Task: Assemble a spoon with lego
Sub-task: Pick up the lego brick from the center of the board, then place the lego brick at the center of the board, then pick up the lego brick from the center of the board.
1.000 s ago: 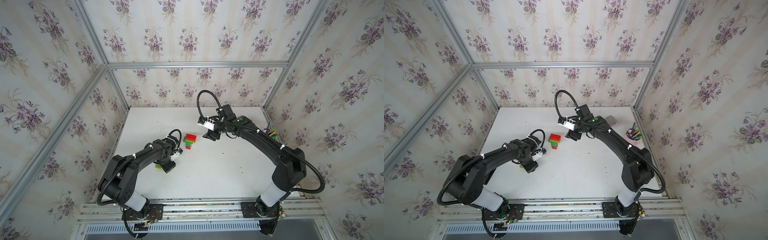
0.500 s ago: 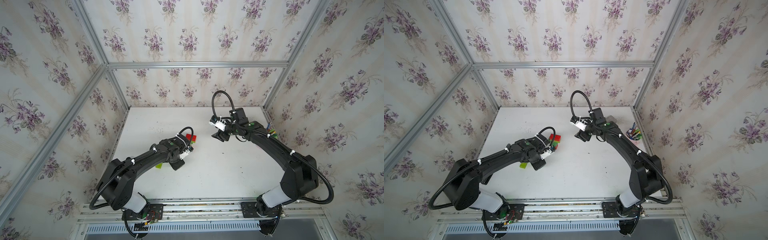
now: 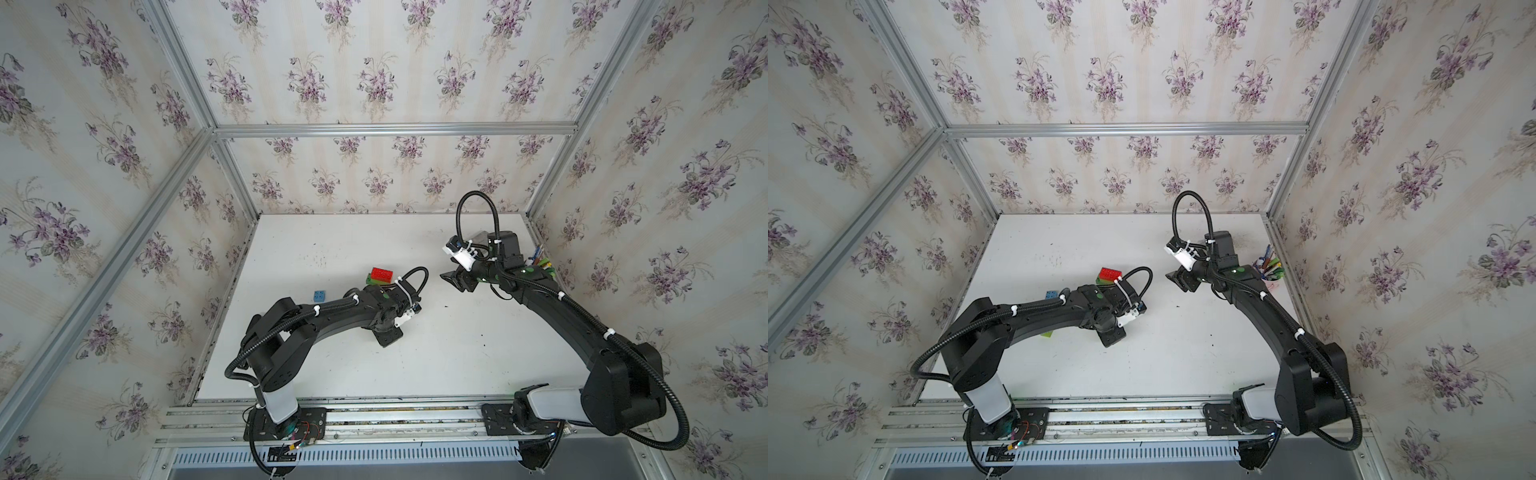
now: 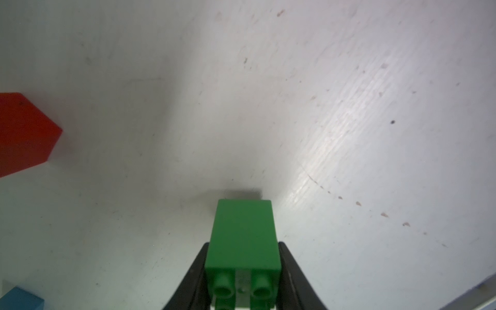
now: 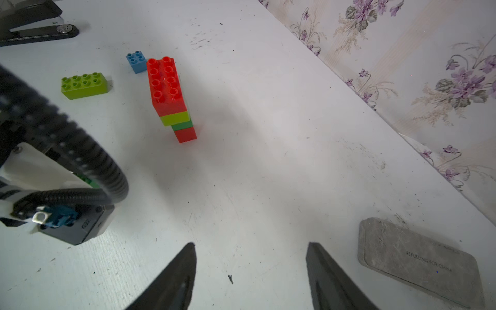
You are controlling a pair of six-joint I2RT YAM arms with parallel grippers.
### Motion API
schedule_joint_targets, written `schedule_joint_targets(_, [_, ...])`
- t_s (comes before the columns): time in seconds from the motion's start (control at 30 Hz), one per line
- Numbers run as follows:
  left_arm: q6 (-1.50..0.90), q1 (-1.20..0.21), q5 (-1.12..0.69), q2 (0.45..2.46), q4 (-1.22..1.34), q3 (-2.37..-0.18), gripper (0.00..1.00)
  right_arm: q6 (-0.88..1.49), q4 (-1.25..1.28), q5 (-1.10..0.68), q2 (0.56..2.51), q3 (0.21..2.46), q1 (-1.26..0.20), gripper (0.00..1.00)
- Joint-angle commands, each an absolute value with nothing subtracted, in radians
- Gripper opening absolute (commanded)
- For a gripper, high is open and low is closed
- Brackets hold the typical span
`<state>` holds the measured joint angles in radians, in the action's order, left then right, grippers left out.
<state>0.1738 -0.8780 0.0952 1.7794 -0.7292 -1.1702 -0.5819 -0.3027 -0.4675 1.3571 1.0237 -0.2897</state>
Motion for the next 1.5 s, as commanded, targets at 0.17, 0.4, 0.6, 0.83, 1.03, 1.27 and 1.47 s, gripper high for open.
schedule_joint_targets(0.17, [0.133, -0.880, 0.095, 1.779, -0.663, -1.132, 0.54, -0.581, -0.286, -0.502, 1.373, 1.045, -0.288, 0.67])
schedule_joint_targets(0.4, [0.109, -0.880, 0.083, 1.742, -0.590, -1.064, 0.53, -0.583, -0.293, -0.505, 1.376, 1.055, -0.288, 0.67])
schedule_joint_targets(0.6, [0.100, -0.874, 0.075, 1.724, -0.549, -1.046, 0.52, -0.581, -0.303, -0.511, 1.379, 1.065, -0.288, 0.67])
schedule_joint_targets(0.83, [0.094, -0.866, 0.072, 1.714, -0.542, -1.039, 0.43, -0.581, -0.310, -0.514, 1.378, 1.063, -0.288, 0.67])
schedule_joint_targets(1.03, [0.114, -0.860, 0.082, 1.686, -0.560, -1.036, 0.24, -0.564, -0.287, -0.537, 1.372, 1.044, -0.288, 0.67])
schedule_joint_targets(1.27, [0.311, -0.775, 0.051, 1.547, -0.735, -1.130, 0.19, -0.558, -0.146, -0.651, 1.310, 0.905, -0.290, 0.67])
schedule_joint_targets(1.47, [0.607, -0.565, -0.091, 1.454, -0.818, -1.249, 0.19, -0.528, -0.060, -0.734, 1.353, 0.878, -0.324, 0.66])
